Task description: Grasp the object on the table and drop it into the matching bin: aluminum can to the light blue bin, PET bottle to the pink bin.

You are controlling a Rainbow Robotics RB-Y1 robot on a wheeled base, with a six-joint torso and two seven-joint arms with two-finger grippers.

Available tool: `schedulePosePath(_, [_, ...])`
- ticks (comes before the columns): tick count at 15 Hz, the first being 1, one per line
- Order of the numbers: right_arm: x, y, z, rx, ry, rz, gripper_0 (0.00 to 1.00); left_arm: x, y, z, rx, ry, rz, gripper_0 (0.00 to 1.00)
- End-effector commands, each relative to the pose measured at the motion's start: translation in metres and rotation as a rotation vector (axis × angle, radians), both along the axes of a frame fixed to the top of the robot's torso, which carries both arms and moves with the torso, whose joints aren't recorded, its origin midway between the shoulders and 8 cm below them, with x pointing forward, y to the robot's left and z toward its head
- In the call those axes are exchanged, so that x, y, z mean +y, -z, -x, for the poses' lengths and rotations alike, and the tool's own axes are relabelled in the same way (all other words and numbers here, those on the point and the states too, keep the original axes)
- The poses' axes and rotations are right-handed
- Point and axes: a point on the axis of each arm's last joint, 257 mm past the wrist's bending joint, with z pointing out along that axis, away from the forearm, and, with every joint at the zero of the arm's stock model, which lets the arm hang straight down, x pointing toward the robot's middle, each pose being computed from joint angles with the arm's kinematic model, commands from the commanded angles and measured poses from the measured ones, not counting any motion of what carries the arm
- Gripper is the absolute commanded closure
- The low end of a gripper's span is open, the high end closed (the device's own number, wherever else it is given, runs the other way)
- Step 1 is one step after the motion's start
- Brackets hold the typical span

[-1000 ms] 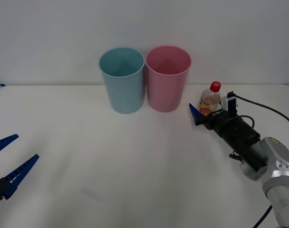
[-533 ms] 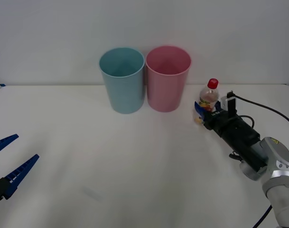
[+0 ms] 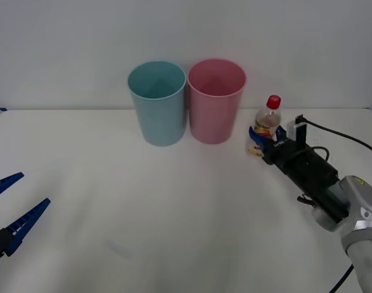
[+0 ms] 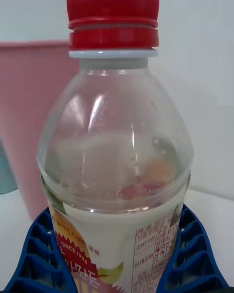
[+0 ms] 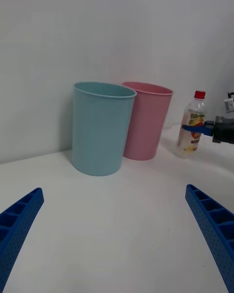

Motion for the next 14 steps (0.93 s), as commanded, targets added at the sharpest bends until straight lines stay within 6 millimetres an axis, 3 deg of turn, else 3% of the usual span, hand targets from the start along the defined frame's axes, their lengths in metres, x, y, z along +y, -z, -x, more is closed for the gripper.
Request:
schedulePosePath(1, [0.004, -0.022, 0.014, -0.031, -0.021, -0.012, 1.00, 0.000, 0.000, 0.000, 0.000, 0.000, 0.000, 0.00])
schedulePosePath(7, [0.006, -0.080, 0.044, -0.037, -0.118, -0.117, 1.00, 0.000, 0.000, 0.000, 0.000, 0.000, 0.000, 0.00])
schedulePosePath(14, [0.013, -0.164, 0.067, -0.031, -0.244, -0.238, 1.00, 0.000, 0.000, 0.000, 0.000, 0.000, 0.000, 0.00])
